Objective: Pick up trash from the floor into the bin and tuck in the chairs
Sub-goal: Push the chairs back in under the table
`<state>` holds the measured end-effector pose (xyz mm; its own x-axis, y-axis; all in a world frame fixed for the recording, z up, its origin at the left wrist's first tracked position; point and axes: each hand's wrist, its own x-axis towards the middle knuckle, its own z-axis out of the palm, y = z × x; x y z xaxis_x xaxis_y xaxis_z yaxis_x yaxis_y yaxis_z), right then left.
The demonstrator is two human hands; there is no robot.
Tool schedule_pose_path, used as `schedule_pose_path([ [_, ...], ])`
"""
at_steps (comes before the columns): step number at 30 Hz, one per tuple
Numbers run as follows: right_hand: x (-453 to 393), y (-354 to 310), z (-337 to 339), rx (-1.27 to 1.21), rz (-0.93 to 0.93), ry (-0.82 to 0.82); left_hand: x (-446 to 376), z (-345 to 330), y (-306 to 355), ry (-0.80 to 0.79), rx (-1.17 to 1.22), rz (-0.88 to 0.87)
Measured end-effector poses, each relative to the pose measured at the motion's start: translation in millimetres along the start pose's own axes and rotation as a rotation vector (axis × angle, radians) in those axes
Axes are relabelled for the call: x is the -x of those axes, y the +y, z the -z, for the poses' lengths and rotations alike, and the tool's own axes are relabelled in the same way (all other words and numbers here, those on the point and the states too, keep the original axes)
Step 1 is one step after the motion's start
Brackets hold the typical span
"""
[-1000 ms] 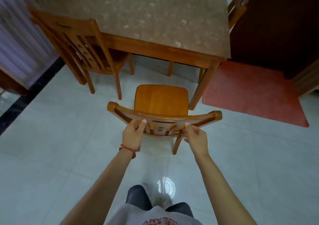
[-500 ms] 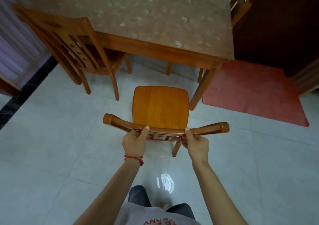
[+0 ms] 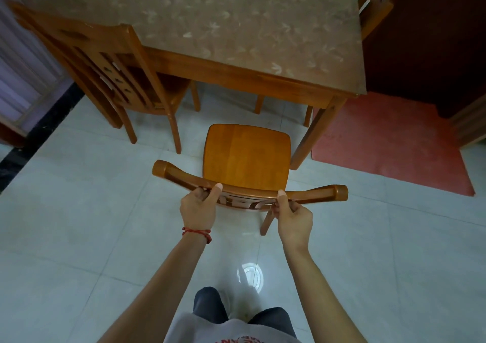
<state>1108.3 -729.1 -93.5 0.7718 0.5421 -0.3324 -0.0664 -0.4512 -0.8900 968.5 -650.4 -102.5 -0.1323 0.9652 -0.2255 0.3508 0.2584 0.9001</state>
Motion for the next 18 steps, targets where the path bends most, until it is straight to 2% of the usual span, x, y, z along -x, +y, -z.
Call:
schedule_pose_path([
  [18, -94.3, -49.3, -47.9, -0.011, 0.044, 0.015, -96.6, -45.4, 47.9, -0.039, 0.081, 0.049],
])
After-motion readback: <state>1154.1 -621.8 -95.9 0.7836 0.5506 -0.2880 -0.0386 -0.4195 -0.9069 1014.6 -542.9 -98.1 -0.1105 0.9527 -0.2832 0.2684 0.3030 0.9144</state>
